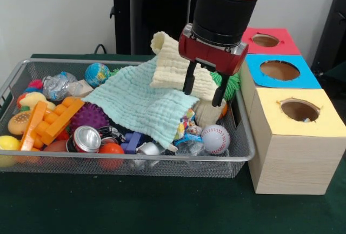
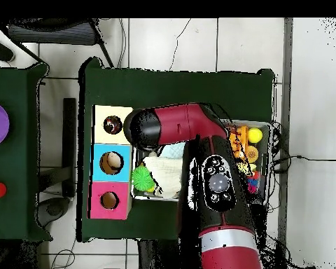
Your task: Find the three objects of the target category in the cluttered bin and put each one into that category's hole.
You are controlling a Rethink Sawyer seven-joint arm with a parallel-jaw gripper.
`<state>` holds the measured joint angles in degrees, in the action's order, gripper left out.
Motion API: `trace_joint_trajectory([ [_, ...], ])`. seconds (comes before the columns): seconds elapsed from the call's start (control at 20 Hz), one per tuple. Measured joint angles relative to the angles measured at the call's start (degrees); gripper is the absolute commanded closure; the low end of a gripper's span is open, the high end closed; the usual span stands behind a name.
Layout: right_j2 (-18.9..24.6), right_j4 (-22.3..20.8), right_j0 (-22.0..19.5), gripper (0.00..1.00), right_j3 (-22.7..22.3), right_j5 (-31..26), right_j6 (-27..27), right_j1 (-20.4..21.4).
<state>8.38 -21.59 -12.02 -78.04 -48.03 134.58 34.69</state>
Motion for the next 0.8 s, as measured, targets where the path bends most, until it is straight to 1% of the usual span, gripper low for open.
trace_joint_trajectory([
  [0.4, -1.5, 0.0, 0.1, 0.00, 0.5, -0.1, 0.0, -0.2],
  [0.75, -2.2, -0.7, -0.8, 0.00, 0.7, 1.4, 0.0, -1.8],
  [0.8, -2.2, -1.3, -1.1, 0.00, 0.8, 2.5, 0.0, -2.7],
])
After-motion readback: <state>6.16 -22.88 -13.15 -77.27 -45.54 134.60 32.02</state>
